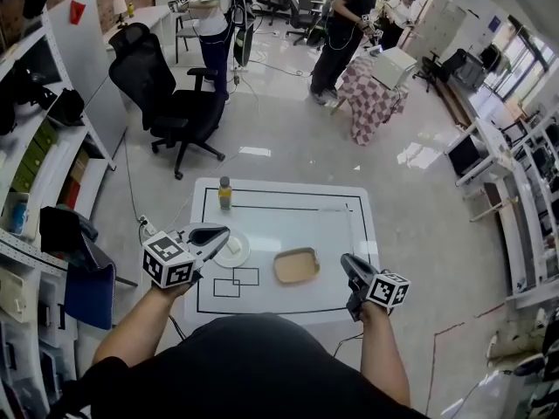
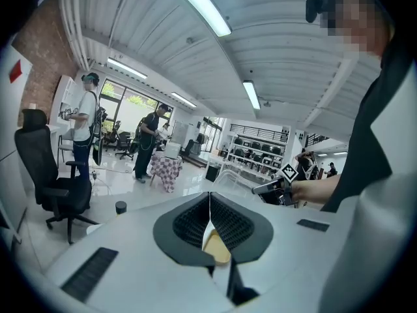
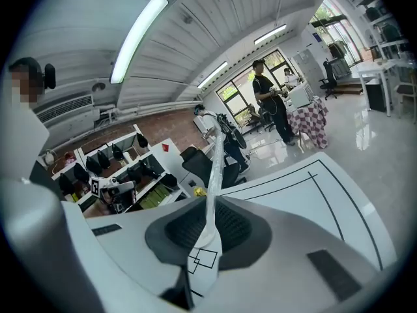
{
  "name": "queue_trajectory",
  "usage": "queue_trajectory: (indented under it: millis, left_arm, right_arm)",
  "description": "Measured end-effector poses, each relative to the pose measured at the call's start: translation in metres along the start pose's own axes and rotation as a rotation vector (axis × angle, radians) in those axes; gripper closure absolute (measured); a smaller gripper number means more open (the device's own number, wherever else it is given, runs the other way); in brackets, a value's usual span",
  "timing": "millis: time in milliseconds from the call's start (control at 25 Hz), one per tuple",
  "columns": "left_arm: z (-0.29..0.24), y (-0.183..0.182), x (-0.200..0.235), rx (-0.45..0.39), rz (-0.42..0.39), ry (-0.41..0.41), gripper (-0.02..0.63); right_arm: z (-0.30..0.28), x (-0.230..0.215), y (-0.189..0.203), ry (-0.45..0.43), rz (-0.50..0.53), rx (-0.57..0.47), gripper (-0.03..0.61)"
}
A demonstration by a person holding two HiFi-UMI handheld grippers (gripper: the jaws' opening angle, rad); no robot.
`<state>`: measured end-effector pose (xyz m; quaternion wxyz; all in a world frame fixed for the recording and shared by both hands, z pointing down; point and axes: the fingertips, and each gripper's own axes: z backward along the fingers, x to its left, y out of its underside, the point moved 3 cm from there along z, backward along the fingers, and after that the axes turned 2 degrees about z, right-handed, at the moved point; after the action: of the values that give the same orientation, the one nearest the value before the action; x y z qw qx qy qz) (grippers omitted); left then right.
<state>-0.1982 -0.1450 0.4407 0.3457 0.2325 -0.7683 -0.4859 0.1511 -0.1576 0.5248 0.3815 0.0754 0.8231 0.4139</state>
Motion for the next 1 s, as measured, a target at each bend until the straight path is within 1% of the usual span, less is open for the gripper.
queue_trajectory:
  millis: [280, 640, 1000]
  left_arm:
    - [0.006, 0.004, -0.005, -0.001, -0.008, 0.000, 0.589]
    - [0.012, 0.003, -0.010, -0.004, -0.007, 0.008, 0.589]
    - [0.019, 0.010, -0.004, 0.019, -0.003, 0.002, 0.589]
  right_arm:
    - [0.009, 0.013, -0.006, 0.008, 0.061, -0.014, 0.525]
    - [0.014, 0.026, -0.003, 0.010, 0.068, -0.027, 0.525]
    - [0.012, 0.029, 0.001, 0.018, 0.066, -0.035, 0.525]
